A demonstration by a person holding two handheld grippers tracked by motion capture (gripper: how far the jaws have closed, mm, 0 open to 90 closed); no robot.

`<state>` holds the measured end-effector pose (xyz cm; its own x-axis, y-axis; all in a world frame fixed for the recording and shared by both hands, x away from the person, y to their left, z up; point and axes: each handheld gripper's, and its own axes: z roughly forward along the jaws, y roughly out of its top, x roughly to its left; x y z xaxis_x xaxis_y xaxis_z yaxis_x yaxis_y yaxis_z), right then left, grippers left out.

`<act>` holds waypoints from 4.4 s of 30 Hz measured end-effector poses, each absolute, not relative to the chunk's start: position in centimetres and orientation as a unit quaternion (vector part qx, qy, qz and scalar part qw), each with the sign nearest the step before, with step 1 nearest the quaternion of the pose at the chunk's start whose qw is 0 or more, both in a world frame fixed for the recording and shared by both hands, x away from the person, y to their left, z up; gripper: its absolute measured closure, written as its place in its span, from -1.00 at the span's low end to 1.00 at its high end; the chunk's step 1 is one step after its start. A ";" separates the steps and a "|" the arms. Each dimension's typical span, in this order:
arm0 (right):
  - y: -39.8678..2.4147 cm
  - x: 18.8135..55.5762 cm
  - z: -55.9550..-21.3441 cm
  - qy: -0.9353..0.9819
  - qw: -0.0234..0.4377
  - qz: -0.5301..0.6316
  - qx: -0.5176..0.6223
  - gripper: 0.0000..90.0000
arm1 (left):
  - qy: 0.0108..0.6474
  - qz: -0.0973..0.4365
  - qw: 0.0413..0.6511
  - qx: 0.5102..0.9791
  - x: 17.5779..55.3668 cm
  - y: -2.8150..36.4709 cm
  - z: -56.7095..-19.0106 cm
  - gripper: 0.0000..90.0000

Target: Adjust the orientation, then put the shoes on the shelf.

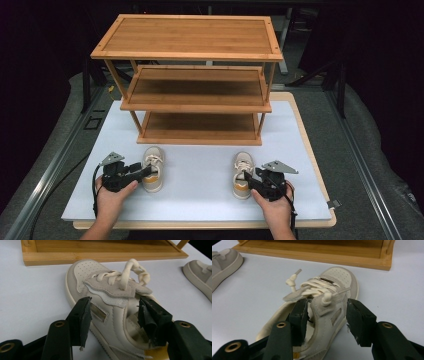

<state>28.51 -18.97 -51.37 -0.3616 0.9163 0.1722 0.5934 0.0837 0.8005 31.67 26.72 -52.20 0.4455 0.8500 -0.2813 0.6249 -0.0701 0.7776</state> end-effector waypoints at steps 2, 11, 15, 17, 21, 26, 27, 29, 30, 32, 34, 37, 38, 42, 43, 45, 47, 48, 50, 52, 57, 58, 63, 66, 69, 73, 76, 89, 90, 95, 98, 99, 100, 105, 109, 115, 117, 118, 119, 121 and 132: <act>-19.1 28.8 -51.7 0.707 0.184 0.420 0.539 0.12 | 0.516 0.127 0.444 0.722 31.9 26.5 -52.3 -0.04; -18.9 29.2 -52.3 0.701 0.171 0.427 0.545 0.11 | 0.527 0.135 0.434 0.718 32.3 26.3 -52.6 0.06; -18.5 29.2 -52.4 0.708 0.179 0.418 0.541 0.17 | 0.530 0.133 0.434 0.716 32.3 26.4 -52.6 0.13; -18.6 29.3 -52.4 0.705 0.176 0.420 0.544 0.21 | 0.530 0.134 0.432 0.717 32.3 26.4 -52.6 0.15; -18.8 29.4 -52.4 0.701 0.172 0.421 0.549 0.24 | 0.529 0.136 0.431 0.719 32.3 26.4 -52.5 0.20; -18.8 29.4 -52.3 0.700 0.162 0.422 0.553 0.27 | 0.525 0.141 0.429 0.721 32.3 26.3 -52.3 0.29; -18.8 29.4 -52.3 0.700 0.159 0.424 0.552 0.27 | 0.525 0.138 0.430 0.721 32.3 26.2 -52.3 0.30; -18.6 29.5 -52.3 0.699 0.163 0.424 0.552 0.28 | 0.525 0.130 0.435 0.720 32.2 26.0 -52.3 0.30; -18.4 29.5 -52.3 0.700 0.164 0.422 0.552 0.29 | 0.523 0.125 0.437 0.721 32.1 25.8 -52.3 0.31; -18.2 29.5 -52.3 0.705 0.158 0.425 0.546 0.29 | 0.516 0.119 0.441 0.725 32.0 25.2 -52.3 0.32; -17.7 29.5 -52.3 0.709 0.154 0.425 0.541 0.29 | 0.508 0.114 0.440 0.731 31.8 24.4 -52.2 0.32; -16.8 29.5 -52.3 0.718 0.161 0.420 0.530 0.29 | 0.498 0.111 0.440 0.738 31.6 23.1 -52.2 0.32; -16.5 29.5 -52.3 0.720 0.160 0.421 0.528 0.29 | 0.495 0.109 0.439 0.742 31.5 22.6 -52.2 0.32; -15.4 29.5 -52.2 0.731 0.135 0.433 0.509 0.29 | 0.483 0.105 0.445 0.747 31.1 20.5 -52.3 0.32; -14.7 29.4 -52.1 0.732 0.162 0.410 0.520 0.29 | 0.480 0.105 0.445 0.748 31.0 20.2 -52.4 0.32; -14.1 29.5 -52.2 0.738 0.135 0.431 0.501 0.29 | 0.475 0.103 0.446 0.751 31.0 19.1 -52.4 0.31; -13.5 29.5 -52.2 0.741 0.134 0.431 0.497 0.29 | 0.473 0.102 0.447 0.752 30.9 18.3 -52.5 0.31; -13.0 29.4 -52.2 0.741 0.147 0.419 0.504 0.29 | 0.471 0.102 0.447 0.754 30.9 17.9 -52.5 0.31; -12.3 29.3 -52.3 0.744 0.139 0.427 0.495 0.29 | 0.470 0.102 0.449 0.753 30.8 17.4 -52.5 0.31; -11.9 29.3 -52.3 0.747 0.138 0.427 0.490 0.29 | 0.468 0.102 0.449 0.754 30.8 17.1 -52.5 0.31; -11.1 29.5 -52.4 0.741 0.137 0.433 0.494 0.29 | 0.467 0.102 0.450 0.755 30.8 16.7 -52.5 0.31; -11.0 29.5 -52.4 0.742 0.135 0.432 0.495 0.29 | 0.467 0.101 0.450 0.755 30.8 16.7 -52.5 0.31; -10.2 29.6 -52.5 0.739 0.142 0.435 0.494 0.29 | 0.464 0.098 0.450 0.756 30.8 16.3 -52.5 0.31; -10.0 29.5 -52.5 0.740 0.139 0.436 0.493 0.29 | 0.467 0.098 0.453 0.753 30.8 16.0 -52.6 0.30; -9.8 29.4 -52.5 0.738 0.140 0.435 0.496 0.29 | 0.467 0.100 0.451 0.754 30.8 15.9 -52.6 0.31; -9.8 29.7 -52.6 0.732 0.141 0.437 0.503 0.29 | 0.470 0.096 0.452 0.752 31.1 15.7 -52.6 0.30; -9.5 29.9 -52.6 0.727 0.148 0.432 0.512 0.29 | 0.475 0.101 0.450 0.749 31.3 15.2 -52.5 0.30; -9.8 29.5 -52.6 0.710 0.146 0.459 0.513 0.14 | 0.476 0.089 0.470 0.738 31.4 15.9 -52.8 0.23; -9.8 29.4 -52.5 0.708 0.147 0.461 0.514 0.13 | 0.476 0.089 0.471 0.738 31.4 15.9 -52.8 0.22; -10.0 28.8 -52.1 0.704 0.149 0.468 0.514 0.09 | 0.474 0.098 0.477 0.734 30.9 16.1 -52.6 0.19; -10.1 28.7 -52.2 0.704 0.150 0.464 0.516 0.07 | 0.480 0.098 0.481 0.727 30.6 16.3 -52.6 0.19; -10.0 28.5 -52.2 0.700 0.151 0.465 0.521 0.07 | 0.483 0.095 0.483 0.724 30.6 16.4 -52.6 0.19; -10.0 28.5 -52.3 0.699 0.145 0.468 0.521 0.06 | 0.487 0.091 0.488 0.719 30.5 16.4 -52.7 0.19; -9.5 28.2 -52.4 0.691 0.151 0.473 0.526 0.03 | 0.495 0.094 0.487 0.714 30.3 16.3 -53.0 0.18; -9.6 28.3 -52.6 0.679 0.143 0.479 0.538 0.00 | 0.500 0.090 0.490 0.708 30.4 16.2 -53.2 0.17; -9.7 28.3 -53.1 0.664 0.128 0.487 0.553 0.08 | 0.503 0.091 0.493 0.704 30.4 15.9 -53.4 0.23; -9.8 28.2 -53.3 0.658 0.125 0.492 0.556 0.13 | 0.506 0.092 0.495 0.701 30.4 15.8 -53.5 0.23; -9.9 28.1 -53.4 0.659 0.124 0.491 0.556 0.13 | 0.507 0.092 0.493 0.701 30.4 15.8 -53.5 0.22; -9.9 28.1 -53.5 0.654 0.125 0.494 0.558 0.15 | 0.509 0.092 0.494 0.699 30.4 15.8 -53.6 0.22; -9.9 28.2 -53.6 0.653 0.122 0.493 0.562 0.17 | 0.513 0.090 0.497 0.694 30.4 15.7 -53.7 0.21; -9.8 28.2 -53.9 0.647 0.117 0.495 0.568 0.18 | 0.520 0.084 0.506 0.683 30.4 15.6 -54.2 0.16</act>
<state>28.25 -9.84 -53.91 -0.3274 0.8504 0.4118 0.6193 -0.1360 0.7733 30.42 15.61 -54.24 0.4457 0.7947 -0.4120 0.6256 0.0527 0.7784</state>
